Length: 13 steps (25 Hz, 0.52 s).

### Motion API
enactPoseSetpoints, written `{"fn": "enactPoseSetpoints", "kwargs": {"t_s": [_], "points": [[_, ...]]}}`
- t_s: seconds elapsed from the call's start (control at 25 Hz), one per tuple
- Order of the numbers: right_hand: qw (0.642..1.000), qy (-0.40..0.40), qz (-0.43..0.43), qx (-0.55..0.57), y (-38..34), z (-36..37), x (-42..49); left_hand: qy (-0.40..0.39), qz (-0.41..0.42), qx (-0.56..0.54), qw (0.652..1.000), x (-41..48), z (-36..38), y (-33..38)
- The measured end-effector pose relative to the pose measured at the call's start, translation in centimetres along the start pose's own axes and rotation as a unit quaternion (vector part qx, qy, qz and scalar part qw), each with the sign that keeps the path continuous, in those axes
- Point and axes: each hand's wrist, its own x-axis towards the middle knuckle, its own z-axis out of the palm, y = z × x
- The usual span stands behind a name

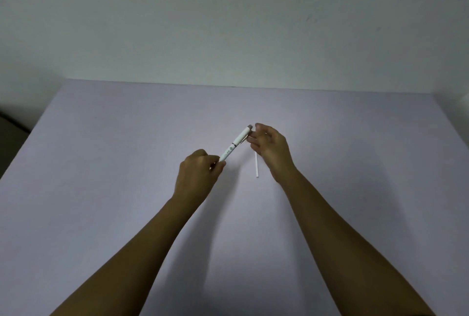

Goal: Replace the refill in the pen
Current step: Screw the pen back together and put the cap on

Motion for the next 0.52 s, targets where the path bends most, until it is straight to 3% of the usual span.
{"fn": "enactPoseSetpoints", "kwargs": {"t_s": [0.12,0.24,0.4,0.52], "points": [[0.972,0.067,-0.001,-0.224,4.4,-1.8,0.1,-0.064,-0.111,-0.012,0.992,0.5,3.7,0.2],[0.938,0.061,0.04,-0.34,11.1,-3.6,-1.5,-0.1,-0.172,-0.027,0.98,1.0,8.0,0.4],[0.852,0.029,-0.003,-0.522,16.4,-4.2,-2.9,-0.083,-0.195,-0.035,0.977,1.9,11.6,0.2],[0.818,0.049,-0.022,-0.573,17.3,-4.0,-3.1,-0.064,-0.175,-0.027,0.982,2.0,13.2,0.0]]}}
